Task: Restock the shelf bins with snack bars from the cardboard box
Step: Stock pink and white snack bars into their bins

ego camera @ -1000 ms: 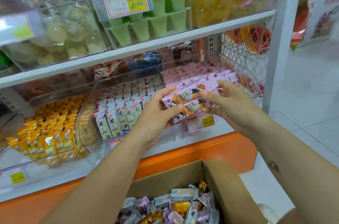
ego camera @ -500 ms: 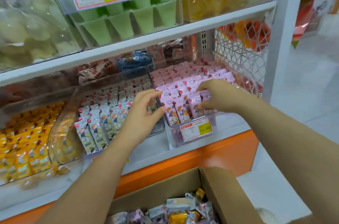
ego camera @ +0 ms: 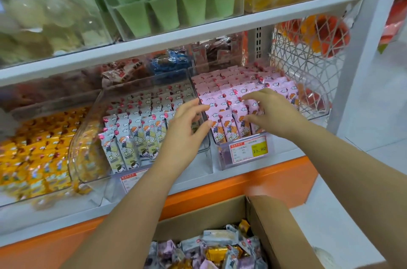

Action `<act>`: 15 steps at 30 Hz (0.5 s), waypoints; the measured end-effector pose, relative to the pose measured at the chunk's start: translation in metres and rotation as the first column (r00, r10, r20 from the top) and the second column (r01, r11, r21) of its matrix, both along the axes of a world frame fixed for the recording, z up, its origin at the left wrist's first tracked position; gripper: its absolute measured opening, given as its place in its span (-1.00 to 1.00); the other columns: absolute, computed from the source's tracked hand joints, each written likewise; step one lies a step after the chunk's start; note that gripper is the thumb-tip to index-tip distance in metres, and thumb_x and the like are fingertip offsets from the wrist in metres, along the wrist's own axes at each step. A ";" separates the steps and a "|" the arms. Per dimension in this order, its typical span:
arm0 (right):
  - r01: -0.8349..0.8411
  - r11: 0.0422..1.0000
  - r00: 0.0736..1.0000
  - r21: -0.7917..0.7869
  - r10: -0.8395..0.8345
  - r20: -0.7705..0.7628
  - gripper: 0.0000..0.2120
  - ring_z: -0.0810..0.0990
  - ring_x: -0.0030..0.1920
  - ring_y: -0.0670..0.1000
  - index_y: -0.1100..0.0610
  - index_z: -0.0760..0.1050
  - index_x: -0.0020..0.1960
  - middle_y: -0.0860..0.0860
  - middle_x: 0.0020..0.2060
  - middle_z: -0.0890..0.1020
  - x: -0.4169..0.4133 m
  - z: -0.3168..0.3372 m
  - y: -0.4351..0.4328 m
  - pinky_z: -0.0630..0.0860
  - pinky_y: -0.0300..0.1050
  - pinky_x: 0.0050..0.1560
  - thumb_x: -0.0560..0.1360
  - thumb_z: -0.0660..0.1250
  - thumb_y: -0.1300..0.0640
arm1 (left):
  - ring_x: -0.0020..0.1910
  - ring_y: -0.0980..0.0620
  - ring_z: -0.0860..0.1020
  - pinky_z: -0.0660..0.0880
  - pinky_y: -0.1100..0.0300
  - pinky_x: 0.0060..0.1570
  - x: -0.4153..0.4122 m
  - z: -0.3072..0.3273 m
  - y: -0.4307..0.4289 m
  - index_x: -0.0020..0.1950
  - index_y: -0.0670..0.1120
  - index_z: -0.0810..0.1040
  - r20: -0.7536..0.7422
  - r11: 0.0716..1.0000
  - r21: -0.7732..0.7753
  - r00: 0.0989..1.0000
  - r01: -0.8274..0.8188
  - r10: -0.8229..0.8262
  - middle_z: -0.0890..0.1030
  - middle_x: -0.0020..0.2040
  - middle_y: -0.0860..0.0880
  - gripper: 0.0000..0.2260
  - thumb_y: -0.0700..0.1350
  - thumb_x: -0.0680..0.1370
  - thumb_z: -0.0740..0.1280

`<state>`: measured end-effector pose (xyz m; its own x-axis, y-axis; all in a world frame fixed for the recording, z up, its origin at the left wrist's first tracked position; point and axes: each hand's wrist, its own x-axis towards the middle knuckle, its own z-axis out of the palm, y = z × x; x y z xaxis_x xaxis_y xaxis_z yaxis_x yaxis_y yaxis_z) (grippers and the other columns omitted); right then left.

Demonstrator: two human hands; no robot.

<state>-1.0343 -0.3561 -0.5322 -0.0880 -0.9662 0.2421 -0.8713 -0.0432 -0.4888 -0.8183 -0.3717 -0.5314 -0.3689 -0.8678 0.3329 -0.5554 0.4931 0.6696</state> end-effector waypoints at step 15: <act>-0.081 0.865 0.997 -0.495 0.075 -0.032 -0.81 0.46 0.05 0.11 0.21 0.58 0.01 0.13 0.00 0.57 0.063 -0.063 0.097 0.31 -0.20 0.10 0.46 0.26 0.21 | -0.02 0.36 0.45 0.37 0.48 0.00 0.042 -0.066 0.078 0.06 -0.11 0.59 -0.179 0.968 -0.232 0.982 -0.097 0.056 0.49 -0.03 0.13 -0.81 -0.26 0.55 0.22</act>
<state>-0.9715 -0.2594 -0.5953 -0.0117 -0.7226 0.6911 -0.8603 -0.3450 -0.3754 -0.7760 -0.2938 -0.5976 -0.2246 -0.7786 0.5859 -0.4864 0.6106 0.6250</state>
